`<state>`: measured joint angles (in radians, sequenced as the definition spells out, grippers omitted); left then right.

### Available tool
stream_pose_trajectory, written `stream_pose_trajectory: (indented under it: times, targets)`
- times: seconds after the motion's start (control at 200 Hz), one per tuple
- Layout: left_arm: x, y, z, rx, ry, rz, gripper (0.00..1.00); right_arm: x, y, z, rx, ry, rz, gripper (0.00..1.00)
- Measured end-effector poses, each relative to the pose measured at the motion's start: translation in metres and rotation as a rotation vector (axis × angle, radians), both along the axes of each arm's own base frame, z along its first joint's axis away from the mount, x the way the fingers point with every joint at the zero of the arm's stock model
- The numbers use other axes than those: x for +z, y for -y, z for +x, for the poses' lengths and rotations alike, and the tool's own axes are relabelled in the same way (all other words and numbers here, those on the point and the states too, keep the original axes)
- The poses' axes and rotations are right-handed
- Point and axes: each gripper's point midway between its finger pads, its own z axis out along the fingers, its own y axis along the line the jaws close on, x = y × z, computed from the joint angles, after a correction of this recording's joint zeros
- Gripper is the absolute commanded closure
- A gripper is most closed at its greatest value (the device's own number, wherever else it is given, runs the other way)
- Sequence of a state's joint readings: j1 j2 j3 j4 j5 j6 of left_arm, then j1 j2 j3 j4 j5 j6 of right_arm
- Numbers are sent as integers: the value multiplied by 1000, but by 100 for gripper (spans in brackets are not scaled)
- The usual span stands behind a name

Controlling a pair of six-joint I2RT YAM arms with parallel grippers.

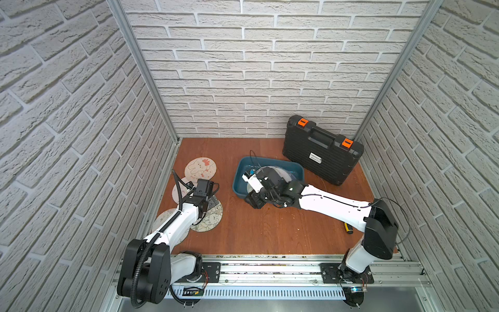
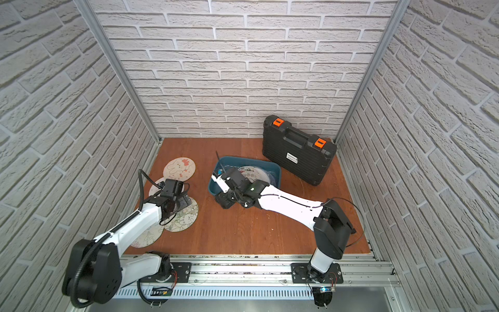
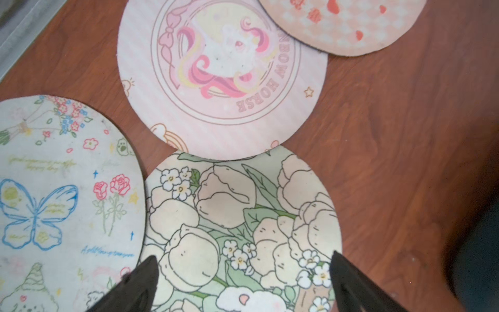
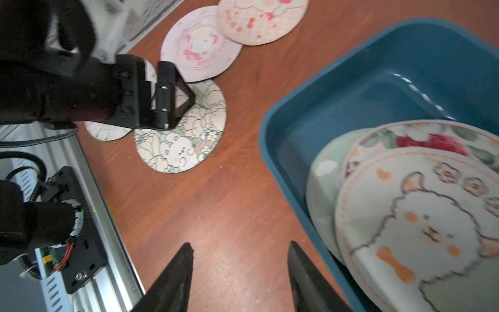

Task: Put the coasters into the storage box
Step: Pick up the coaster from the center of the board.

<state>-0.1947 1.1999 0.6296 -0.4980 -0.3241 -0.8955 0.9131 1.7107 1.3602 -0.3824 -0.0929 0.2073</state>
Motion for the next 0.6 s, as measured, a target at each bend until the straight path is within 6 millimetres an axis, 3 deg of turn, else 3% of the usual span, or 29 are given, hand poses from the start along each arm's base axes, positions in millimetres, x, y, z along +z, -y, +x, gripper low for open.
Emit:
stream_pose_trajectory:
  times: [0.12,0.25,0.44,0.6]
  targets:
    - [-9,-2,-5,18,-28,-3,2,-26,-37,-13,82,-46,-14,43]
    - [-23,-5,-14,51,-54,-19,2,-66,-61,-27,138,-115,-51,43]
    - [-40,-9,-26,97,-67,-65,2,-110,-76,-34,141,-192,-86,41]
    - [-37,-6,-20,106,-1,-106,2,-123,-86,-27,109,-210,-84,40]
